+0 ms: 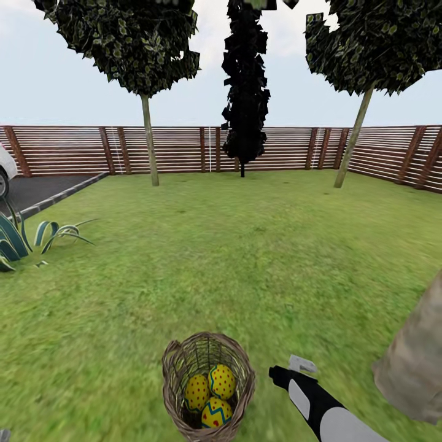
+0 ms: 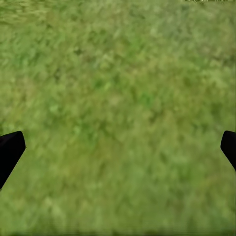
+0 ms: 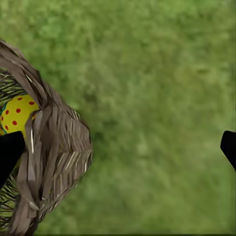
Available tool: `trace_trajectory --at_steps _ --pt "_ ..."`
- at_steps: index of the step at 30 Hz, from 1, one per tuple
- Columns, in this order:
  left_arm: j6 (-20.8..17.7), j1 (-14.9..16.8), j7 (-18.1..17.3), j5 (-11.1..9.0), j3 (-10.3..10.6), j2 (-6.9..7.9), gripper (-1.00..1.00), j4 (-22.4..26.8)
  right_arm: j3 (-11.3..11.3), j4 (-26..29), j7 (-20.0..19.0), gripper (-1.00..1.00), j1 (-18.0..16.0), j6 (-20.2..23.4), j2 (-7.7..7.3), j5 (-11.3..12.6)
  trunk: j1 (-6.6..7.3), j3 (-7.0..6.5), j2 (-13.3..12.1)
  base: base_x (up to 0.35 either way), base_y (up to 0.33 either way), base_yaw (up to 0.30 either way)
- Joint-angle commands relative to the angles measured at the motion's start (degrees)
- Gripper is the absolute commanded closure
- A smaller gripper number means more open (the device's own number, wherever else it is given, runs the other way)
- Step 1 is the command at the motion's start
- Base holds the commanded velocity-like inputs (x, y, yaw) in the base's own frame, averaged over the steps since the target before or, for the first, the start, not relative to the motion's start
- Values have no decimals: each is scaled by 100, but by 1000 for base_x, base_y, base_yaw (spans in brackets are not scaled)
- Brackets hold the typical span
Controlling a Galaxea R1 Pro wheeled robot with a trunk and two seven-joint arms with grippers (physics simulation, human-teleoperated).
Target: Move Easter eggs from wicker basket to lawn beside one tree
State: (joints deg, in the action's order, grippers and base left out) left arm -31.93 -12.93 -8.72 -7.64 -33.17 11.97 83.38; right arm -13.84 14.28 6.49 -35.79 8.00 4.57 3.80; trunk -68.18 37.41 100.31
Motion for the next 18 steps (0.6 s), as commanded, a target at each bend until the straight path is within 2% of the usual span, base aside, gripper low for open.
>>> trace_trajectory --at_steps 1,6,10,13,18 --pt "-32 2 -1 -54 -6 6 -100 6 13 8 27 -100 1 29 2 42 23 -14 -39 0 0 0" --pt "-10 50 -1 -46 -6 64 -100 12 12 -10 28 -100 15 19 4 49 133 -104 -240 0 0 0" --pt "-9 52 0 -51 -10 235 -100 -10 13 -9 37 -100 70 22 23 43 220 -176 -400 0 0 0" --pt "125 46 4 -47 -7 253 -100 -19 5 -15 35 -100 138 25 19 47 286 -229 -520 0 0 0" --pt "142 76 4 -45 -6 312 -100 34 -2 -10 29 -100 271 26 9 47 396 -319 -721 0 0 0"
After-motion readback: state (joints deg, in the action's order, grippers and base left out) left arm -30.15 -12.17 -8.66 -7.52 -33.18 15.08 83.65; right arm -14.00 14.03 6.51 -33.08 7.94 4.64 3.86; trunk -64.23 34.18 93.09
